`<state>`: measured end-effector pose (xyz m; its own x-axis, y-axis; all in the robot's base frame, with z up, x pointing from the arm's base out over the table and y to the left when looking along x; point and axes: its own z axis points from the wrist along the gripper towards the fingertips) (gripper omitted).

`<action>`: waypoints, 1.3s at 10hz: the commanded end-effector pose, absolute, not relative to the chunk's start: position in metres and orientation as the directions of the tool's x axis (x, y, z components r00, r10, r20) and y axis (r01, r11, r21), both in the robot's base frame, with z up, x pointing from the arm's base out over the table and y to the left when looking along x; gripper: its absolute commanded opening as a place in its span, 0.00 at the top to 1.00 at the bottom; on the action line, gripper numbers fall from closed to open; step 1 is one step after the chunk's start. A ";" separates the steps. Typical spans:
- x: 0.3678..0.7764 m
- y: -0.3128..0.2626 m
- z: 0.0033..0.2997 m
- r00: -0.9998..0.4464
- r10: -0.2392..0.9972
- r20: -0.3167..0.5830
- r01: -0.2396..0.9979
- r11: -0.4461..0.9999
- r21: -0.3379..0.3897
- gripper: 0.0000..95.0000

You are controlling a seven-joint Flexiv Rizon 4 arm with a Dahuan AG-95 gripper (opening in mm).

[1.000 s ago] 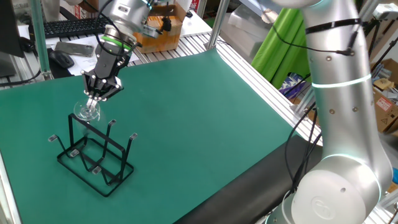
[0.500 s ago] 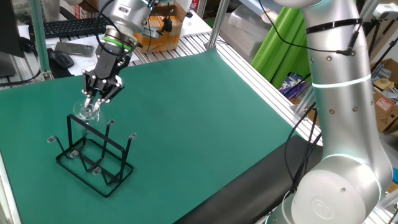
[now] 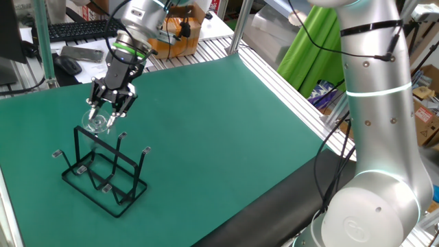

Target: Take the cup off the cup rack

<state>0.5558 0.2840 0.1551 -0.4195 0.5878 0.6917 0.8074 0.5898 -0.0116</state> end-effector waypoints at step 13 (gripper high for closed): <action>0.551 0.296 0.154 -0.427 0.590 0.685 0.804 0.594 -0.011 1.00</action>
<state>0.5504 0.2967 0.1544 -0.4266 0.5889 0.6864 0.8039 0.5946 -0.0105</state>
